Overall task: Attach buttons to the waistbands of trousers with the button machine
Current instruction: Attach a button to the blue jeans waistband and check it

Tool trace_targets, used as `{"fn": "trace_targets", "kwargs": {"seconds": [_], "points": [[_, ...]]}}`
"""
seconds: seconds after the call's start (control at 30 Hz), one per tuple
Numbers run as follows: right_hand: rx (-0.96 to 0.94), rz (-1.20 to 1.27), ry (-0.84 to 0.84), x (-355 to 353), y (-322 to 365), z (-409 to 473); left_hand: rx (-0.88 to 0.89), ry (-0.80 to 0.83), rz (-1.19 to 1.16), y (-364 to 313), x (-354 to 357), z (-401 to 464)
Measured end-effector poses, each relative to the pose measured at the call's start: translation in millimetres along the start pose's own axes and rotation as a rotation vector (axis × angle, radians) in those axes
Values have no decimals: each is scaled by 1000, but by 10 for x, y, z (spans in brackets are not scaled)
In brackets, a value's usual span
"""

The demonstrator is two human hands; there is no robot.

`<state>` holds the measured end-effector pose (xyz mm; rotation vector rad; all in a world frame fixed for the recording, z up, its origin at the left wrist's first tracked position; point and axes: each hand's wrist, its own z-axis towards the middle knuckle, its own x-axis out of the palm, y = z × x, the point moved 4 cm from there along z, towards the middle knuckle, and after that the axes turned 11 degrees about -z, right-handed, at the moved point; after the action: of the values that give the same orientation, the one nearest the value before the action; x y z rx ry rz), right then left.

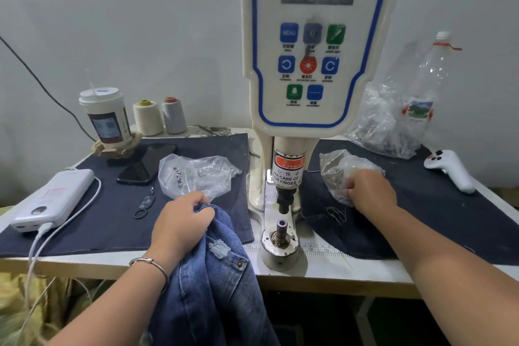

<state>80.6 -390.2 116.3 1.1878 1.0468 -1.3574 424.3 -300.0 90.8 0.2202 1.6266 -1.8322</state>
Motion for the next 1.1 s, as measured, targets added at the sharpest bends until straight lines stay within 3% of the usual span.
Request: {"fn": "trace_targets", "kwargs": {"seconds": [0.5, 0.6, 0.63, 0.73, 0.8, 1.1], "points": [[-34, 57, 55, 60, -29, 135, -12, 7, -22, -18, -11, -24], [106, 192, 189, 177, -90, 147, -15, -1, -6, -20, -11, -24], [143, 221, 183, 210, -97, 123, -16, -3, -5, -19, -12, -24], [121, 221, -77, 211, -69, 30, -22, -3, -5, -25, -11, -31], [105, 227, -152, 200, -45, -40, -25, -4, -6, -30, -11, -37], [123, 105, -168, 222, 1, -51, -26, -11, -27, -8, -16, -29]]}}
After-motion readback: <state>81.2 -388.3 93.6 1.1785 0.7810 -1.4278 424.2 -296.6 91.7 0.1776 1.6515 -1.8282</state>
